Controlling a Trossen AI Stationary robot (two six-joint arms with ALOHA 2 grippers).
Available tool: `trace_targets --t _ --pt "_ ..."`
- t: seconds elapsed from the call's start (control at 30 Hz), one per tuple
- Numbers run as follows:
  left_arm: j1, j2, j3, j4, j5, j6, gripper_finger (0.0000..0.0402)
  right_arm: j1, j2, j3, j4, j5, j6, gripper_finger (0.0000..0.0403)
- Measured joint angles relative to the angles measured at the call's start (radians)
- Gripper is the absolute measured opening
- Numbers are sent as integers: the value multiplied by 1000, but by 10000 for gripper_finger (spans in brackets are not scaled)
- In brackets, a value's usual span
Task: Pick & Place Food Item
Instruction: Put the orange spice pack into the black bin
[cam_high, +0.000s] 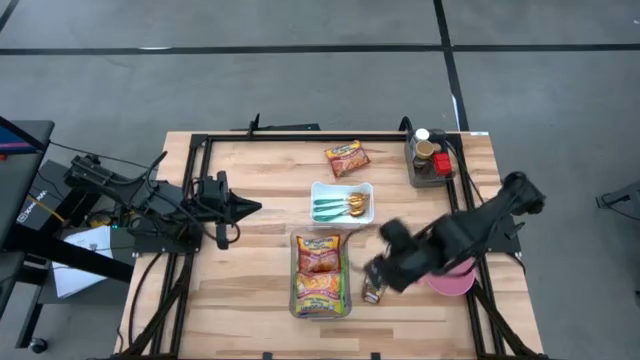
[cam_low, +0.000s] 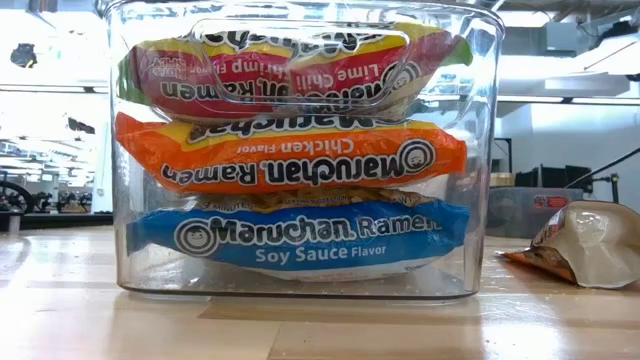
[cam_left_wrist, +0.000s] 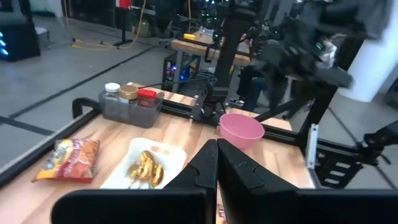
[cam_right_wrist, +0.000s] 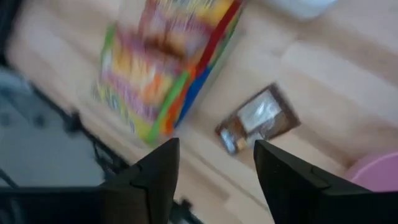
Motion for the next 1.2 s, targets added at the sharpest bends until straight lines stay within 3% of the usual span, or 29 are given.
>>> trace_targets --t 0.1,0.37,0.57,1.0,1.2 --pt "5 0 0 0 -19 38 0 26 62 0 21 -50 -120 204" --pt "11 0 0 -1 -23 119 0 175 188 0 115 -51 -370 204" --pt "11 0 0 -8 -23 122 0 258 286 0 118 30 -461 188" --pt "11 0 0 -59 -22 136 0 220 462 0 107 63 -457 173" --pt "11 0 0 -60 -7 113 0 186 476 -20 112 150 -407 173"
